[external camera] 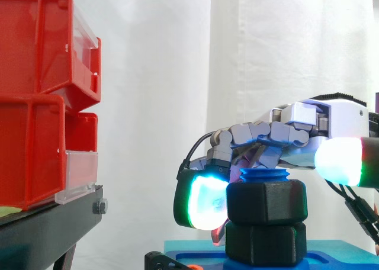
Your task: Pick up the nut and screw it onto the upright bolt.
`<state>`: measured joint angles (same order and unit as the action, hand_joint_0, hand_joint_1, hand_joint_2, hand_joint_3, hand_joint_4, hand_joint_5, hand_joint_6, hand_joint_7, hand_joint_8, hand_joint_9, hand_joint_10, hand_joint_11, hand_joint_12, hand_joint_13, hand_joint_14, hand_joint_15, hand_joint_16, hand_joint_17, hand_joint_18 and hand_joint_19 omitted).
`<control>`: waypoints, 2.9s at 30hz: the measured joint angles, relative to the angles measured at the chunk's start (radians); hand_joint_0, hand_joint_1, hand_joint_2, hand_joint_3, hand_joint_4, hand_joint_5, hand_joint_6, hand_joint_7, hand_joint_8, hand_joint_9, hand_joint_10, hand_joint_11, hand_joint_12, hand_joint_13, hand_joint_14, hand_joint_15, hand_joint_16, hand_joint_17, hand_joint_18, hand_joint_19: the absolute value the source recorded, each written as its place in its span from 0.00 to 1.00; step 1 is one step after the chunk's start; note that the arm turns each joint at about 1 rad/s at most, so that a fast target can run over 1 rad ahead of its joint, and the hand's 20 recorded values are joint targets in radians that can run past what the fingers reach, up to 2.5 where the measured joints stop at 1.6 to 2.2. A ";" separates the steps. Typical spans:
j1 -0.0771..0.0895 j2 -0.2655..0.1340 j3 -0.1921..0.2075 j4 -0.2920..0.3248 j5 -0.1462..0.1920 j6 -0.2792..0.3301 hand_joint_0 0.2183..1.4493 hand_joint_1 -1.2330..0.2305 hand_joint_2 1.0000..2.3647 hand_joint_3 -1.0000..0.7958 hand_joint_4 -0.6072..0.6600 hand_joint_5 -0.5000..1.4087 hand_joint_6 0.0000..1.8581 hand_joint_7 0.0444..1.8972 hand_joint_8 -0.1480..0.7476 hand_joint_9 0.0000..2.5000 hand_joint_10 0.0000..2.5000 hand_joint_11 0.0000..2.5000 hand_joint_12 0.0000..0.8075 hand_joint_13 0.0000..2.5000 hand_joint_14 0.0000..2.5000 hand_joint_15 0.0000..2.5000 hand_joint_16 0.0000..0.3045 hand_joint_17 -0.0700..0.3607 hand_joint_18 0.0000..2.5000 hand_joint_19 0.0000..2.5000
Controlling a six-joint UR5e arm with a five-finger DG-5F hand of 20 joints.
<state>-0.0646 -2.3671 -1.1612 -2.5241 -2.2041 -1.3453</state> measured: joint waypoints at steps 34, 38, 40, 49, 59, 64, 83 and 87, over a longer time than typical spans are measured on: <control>-0.028 0.000 0.000 0.002 -0.038 0.000 0.17 0.78 0.00 0.28 0.58 0.31 0.31 0.65 0.42 0.62 0.00 0.03 0.19 0.42 0.00 0.00 0.06 0.26 0.35 0.02; -0.031 0.000 0.000 0.001 -0.038 0.000 0.18 0.78 0.00 0.28 0.57 0.31 0.32 0.66 0.42 0.63 0.00 0.04 0.18 0.42 0.00 0.00 0.06 0.26 0.35 0.03; -0.033 0.000 0.000 0.001 -0.039 0.000 0.18 0.78 0.00 0.28 0.57 0.30 0.32 0.65 0.45 0.63 0.00 0.04 0.20 0.42 0.00 0.00 0.06 0.26 0.35 0.02; -0.043 0.000 0.009 -0.002 -0.059 0.000 0.17 0.80 0.00 0.28 0.69 0.26 0.27 0.57 0.49 0.56 0.00 0.05 0.27 0.37 0.00 0.00 0.08 0.30 0.28 0.00; -0.052 0.000 0.053 -0.024 -0.083 0.008 0.16 0.82 0.00 0.28 0.67 0.21 0.27 0.36 0.48 0.44 0.00 0.00 0.33 0.31 0.00 0.00 0.11 0.34 0.25 0.02; -0.053 0.000 0.077 -0.040 -0.092 0.012 0.16 0.83 0.00 0.28 0.67 0.20 0.27 0.33 0.47 0.40 0.00 0.00 0.34 0.29 0.00 0.00 0.12 0.35 0.23 0.03; -0.004 -0.001 0.022 0.020 -0.031 0.019 0.17 0.83 0.00 0.28 0.67 0.20 0.27 0.35 0.48 0.38 0.00 0.00 0.35 0.27 0.00 0.00 0.12 0.36 0.23 0.05; 0.000 -0.001 0.022 0.022 -0.029 0.024 0.17 0.83 0.00 0.28 0.67 0.21 0.27 0.37 0.48 0.38 0.00 0.00 0.35 0.28 0.00 0.00 0.12 0.36 0.23 0.05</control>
<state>-0.0644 -2.3683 -1.1393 -2.5025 -2.2328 -1.3209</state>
